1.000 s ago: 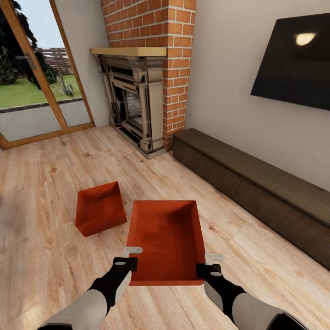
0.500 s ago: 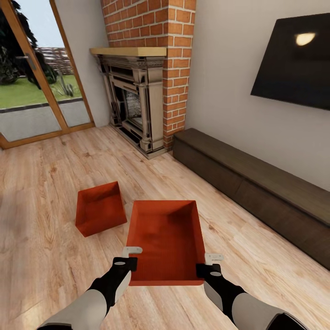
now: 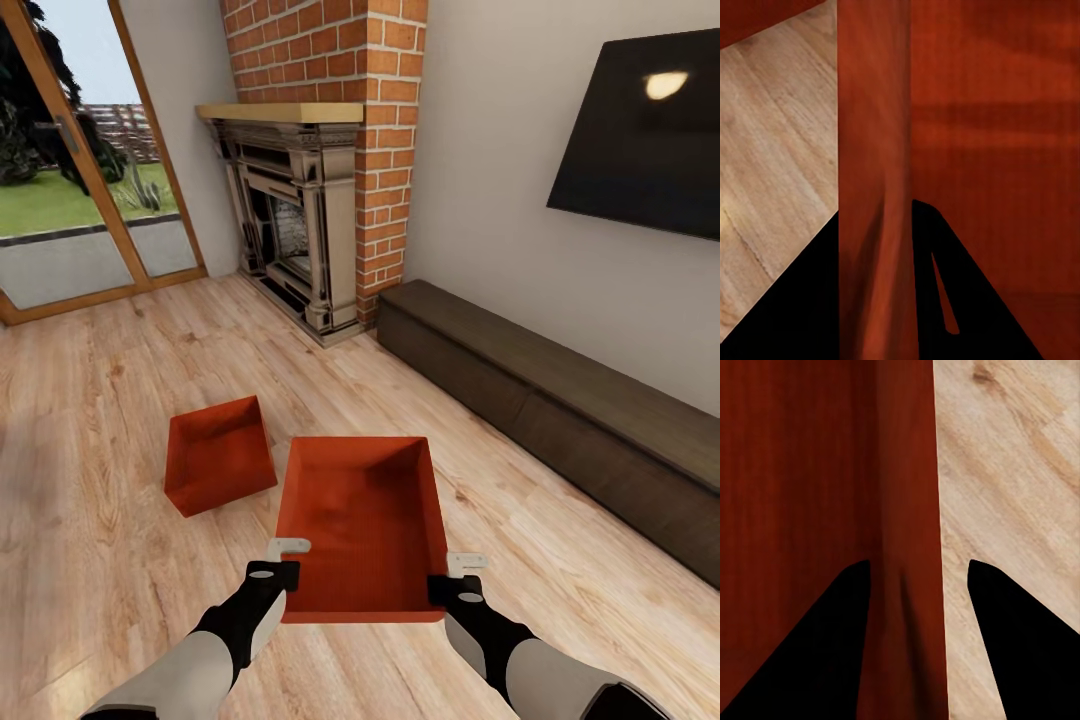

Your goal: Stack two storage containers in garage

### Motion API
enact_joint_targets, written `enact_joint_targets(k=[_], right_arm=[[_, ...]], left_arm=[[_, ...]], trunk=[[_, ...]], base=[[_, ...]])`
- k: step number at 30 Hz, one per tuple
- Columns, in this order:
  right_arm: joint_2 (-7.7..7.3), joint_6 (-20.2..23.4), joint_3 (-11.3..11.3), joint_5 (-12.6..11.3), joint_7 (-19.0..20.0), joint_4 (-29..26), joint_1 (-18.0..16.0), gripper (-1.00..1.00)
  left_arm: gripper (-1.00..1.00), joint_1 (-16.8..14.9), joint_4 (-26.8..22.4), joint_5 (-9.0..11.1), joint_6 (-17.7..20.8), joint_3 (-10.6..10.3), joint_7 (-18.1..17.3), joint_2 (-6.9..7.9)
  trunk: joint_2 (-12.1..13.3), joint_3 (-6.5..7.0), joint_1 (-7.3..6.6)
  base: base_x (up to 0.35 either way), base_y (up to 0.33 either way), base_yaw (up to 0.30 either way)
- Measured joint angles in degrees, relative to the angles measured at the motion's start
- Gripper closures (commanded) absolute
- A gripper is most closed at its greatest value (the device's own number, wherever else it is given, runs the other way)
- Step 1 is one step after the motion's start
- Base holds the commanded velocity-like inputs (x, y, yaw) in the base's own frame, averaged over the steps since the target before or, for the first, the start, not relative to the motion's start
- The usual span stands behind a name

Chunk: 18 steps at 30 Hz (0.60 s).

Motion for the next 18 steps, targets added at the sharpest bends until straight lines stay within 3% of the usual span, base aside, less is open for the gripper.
enact_joint_targets(k=[9,18], right_arm=[[-0.02,0.2,0.0,0.1,0.1,0.0,0.0,1.0],[-0.02,0.2,-0.1,0.1,0.2,0.0,0.0,1.0]], left_arm=[[1.0,0.0,0.0,0.1,0.1,0.0,0.0,0.01],[1.0,0.0,0.0,0.1,0.1,0.0,0.0,0.02]], trunk=[[0.0,0.0,0.0],[0.0,0.0,0.0]], base=[[0.0,0.0,0.003],[0.0,0.0,0.231]])
